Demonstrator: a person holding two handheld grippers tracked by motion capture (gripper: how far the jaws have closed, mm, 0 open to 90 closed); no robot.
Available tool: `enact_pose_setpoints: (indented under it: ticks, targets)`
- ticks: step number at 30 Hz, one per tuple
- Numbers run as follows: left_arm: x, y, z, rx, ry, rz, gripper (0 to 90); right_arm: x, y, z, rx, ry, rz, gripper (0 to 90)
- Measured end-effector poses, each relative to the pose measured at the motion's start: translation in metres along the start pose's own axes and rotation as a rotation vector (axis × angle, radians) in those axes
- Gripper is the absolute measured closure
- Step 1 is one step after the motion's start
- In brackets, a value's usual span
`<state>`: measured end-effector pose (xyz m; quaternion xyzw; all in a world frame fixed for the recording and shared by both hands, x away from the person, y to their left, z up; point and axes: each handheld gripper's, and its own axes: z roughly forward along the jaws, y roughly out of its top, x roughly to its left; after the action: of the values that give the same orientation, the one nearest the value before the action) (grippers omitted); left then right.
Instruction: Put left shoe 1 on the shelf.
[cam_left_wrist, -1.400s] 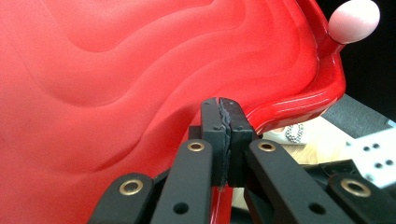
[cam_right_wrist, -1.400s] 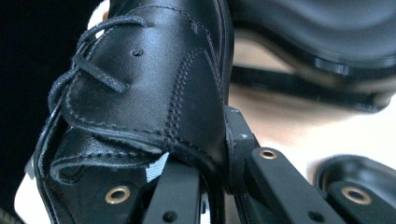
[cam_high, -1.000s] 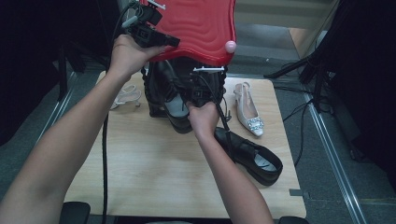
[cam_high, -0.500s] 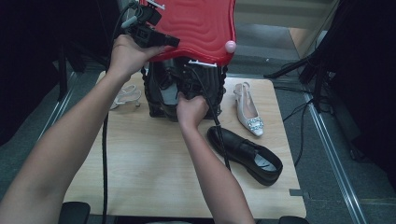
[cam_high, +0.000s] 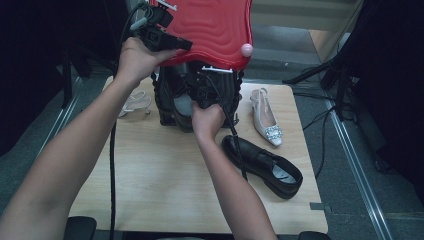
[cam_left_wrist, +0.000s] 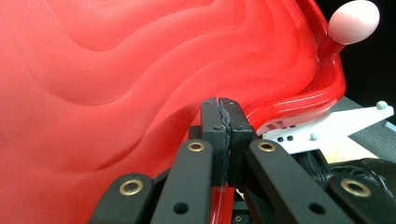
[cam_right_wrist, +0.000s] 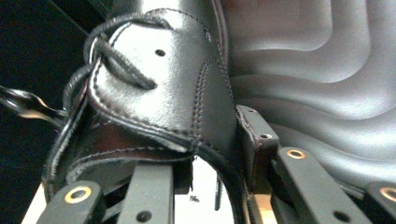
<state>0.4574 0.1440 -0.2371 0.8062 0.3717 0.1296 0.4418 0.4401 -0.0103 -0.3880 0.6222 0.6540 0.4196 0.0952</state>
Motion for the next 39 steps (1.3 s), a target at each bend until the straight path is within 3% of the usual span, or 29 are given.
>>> enact_pose_setpoints:
  ticks: [3, 6, 12, 14, 18, 22, 24, 29, 30, 31, 37, 39]
  targets:
    - [0.000, 0.000, 0.000, 0.000, 0.001, -0.001, 90.0, 0.001, 0.001, -0.002, -0.021, 0.009, 0.018, 76.1]
    - [0.000, 0.000, 0.000, 0.000, 0.000, 0.000, 90.0, 0.006, 0.001, -0.002, -0.025, 0.019, 0.017, 71.6]
    - [0.000, 0.000, 0.000, -0.002, 0.001, 0.001, 90.0, 0.009, 0.000, -0.003, 0.015, 0.012, -0.044, 67.3]
    - [0.000, 0.000, 0.000, -0.001, 0.001, 0.003, 90.0, 0.010, -0.001, -0.002, 0.030, 0.014, -0.061, 62.0]
    - [0.000, 0.000, 0.000, 0.000, 0.005, 0.001, 89.9, 0.014, -0.005, -0.001, 0.045, 0.000, -0.108, 62.4]
    - [0.000, 0.000, 0.000, 0.000, 0.007, 0.001, 90.0, 0.013, -0.005, -0.001, 0.048, 0.003, -0.087, 67.5]
    - [0.000, 0.000, 0.000, -0.001, 0.008, 0.001, 89.9, 0.012, -0.005, -0.001, 0.046, -0.010, -0.058, 77.1]
    - [0.000, 0.000, 0.000, 0.001, 0.003, -0.001, 90.0, 0.006, 0.000, -0.005, -0.020, -0.001, 0.015, 83.2]
    - [0.000, 0.000, 0.000, 0.001, 0.003, 0.000, 89.9, 0.004, 0.002, -0.005, -0.033, -0.002, 0.015, 84.1]
    - [0.000, 0.000, 0.000, 0.000, 0.003, 0.000, 90.0, 0.004, 0.004, -0.005, -0.030, -0.003, 0.050, 84.5]
    - [0.001, -0.001, 0.000, -0.003, -0.003, -0.004, 90.0, 0.007, 0.004, -0.001, -0.068, -0.004, 0.076, 85.0]
    - [0.001, -0.001, -0.001, -0.004, -0.005, -0.003, 90.0, 0.010, 0.003, 0.004, -0.113, -0.006, 0.090, 84.1]
